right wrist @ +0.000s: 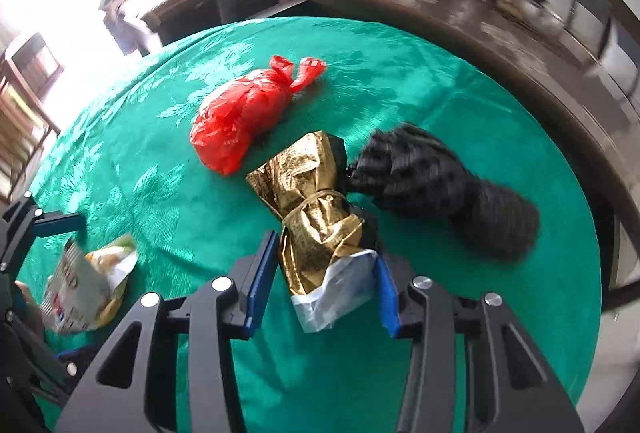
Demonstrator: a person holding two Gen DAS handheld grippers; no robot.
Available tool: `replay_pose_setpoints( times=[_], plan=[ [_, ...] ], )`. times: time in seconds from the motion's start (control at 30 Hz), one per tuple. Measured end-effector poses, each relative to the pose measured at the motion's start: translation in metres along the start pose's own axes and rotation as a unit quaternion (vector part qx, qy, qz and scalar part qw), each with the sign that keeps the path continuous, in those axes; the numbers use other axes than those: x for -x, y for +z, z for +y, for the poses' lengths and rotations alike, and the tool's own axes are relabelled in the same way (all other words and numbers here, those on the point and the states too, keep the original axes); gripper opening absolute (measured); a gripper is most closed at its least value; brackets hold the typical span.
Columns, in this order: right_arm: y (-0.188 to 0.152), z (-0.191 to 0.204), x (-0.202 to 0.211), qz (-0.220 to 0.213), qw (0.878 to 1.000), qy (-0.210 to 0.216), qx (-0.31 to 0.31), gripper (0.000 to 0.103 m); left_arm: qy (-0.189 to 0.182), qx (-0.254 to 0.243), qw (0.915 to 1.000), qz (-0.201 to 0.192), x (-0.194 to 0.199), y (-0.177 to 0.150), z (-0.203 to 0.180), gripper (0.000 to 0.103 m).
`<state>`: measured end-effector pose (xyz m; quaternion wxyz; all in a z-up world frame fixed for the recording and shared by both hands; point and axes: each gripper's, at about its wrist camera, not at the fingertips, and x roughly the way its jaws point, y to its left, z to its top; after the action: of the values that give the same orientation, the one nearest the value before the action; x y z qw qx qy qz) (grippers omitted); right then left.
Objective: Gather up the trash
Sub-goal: 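Grasp the gold-foil wrapped item with the right gripper while the left gripper holds the packet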
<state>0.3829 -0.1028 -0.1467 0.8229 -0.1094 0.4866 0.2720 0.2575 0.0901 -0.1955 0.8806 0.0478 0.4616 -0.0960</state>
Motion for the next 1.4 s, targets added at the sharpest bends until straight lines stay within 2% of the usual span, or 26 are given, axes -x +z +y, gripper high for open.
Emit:
replay_pose_setpoints(
  times=[0.1,0.2,0.33,0.37,0.4,0.47,0.83,1.4],
  plan=[
    [-0.046,-0.019,0.033,-0.016,0.996,-0.015,-0.082,0.044,0.0,0.0,1.0,0.0,0.0,0.0,0.0,0.098],
    [-0.097,-0.024,0.055,-0.014,0.989,-0.047,-0.14,0.044,0.0,0.0,1.0,0.0,0.0,0.0,0.0,0.098],
    [-0.151,0.001,0.072,-0.038,0.984,-0.055,-0.163,0.046,0.0,-0.001,1.0,0.0,0.0,0.0,0.0,0.098],
    [-0.157,0.005,0.073,-0.046,0.984,-0.057,-0.163,0.051,0.0,-0.001,1.0,0.0,0.0,0.0,0.0,0.098],
    [-0.164,0.012,0.075,-0.058,0.983,-0.056,-0.163,0.063,0.0,-0.001,1.0,0.0,0.0,0.0,0.0,0.098],
    [-0.173,0.017,0.072,-0.066,0.983,-0.056,-0.161,0.075,0.0,-0.001,1.0,0.0,0.0,0.0,0.0,0.098],
    [-0.172,0.024,0.064,-0.057,0.986,-0.087,-0.128,0.085,0.0,-0.001,1.0,0.0,0.0,0.0,0.0,0.098],
    [-0.171,0.023,0.062,-0.052,0.987,-0.086,-0.127,0.092,0.0,-0.001,1.0,-0.001,0.0,0.0,0.0,0.098]
  ],
)
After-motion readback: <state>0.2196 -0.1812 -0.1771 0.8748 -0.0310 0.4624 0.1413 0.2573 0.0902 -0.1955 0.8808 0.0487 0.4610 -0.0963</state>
